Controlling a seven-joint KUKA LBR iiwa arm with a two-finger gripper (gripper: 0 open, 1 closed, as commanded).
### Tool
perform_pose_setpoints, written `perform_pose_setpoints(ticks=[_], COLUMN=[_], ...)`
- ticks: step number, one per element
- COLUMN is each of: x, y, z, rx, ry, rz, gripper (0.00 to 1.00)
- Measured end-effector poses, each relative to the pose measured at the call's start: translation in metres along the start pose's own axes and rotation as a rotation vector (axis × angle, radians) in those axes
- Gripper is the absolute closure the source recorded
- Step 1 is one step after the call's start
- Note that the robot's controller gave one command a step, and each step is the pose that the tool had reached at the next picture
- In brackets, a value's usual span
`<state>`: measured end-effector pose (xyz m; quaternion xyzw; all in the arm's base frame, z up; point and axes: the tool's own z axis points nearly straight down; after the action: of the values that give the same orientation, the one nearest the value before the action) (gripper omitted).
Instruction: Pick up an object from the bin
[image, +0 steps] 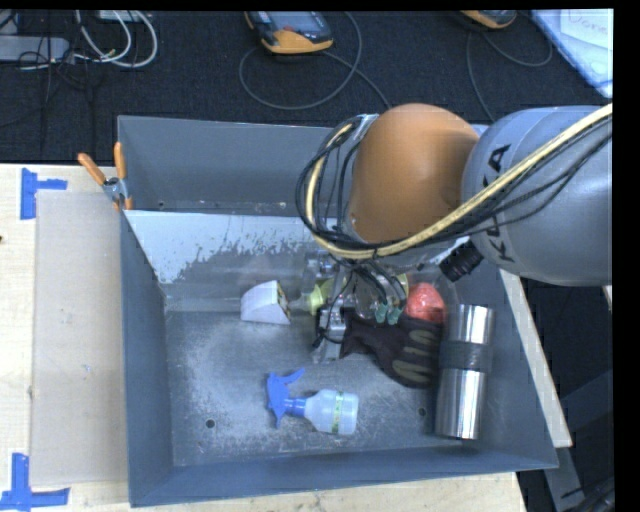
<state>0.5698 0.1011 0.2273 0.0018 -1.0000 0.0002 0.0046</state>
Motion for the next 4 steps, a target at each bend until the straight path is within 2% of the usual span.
perform_pose_setpoints(ticks=[1, 2, 3, 4], x=[-0.001, 0.009, 0.049, 0.053], y=[0.000, 0.002, 0.018, -0.004], z=[-0.005, 0.009, 0.071, 0.107], rx=[-0.001, -0.001, 0.000, -0.001], ry=[-0.008, -0.015, -0.010, -0.009], rz=[0.002, -0.041, -0.222, -0.279], gripper=[0.00, 0.00, 0.00, 0.00])
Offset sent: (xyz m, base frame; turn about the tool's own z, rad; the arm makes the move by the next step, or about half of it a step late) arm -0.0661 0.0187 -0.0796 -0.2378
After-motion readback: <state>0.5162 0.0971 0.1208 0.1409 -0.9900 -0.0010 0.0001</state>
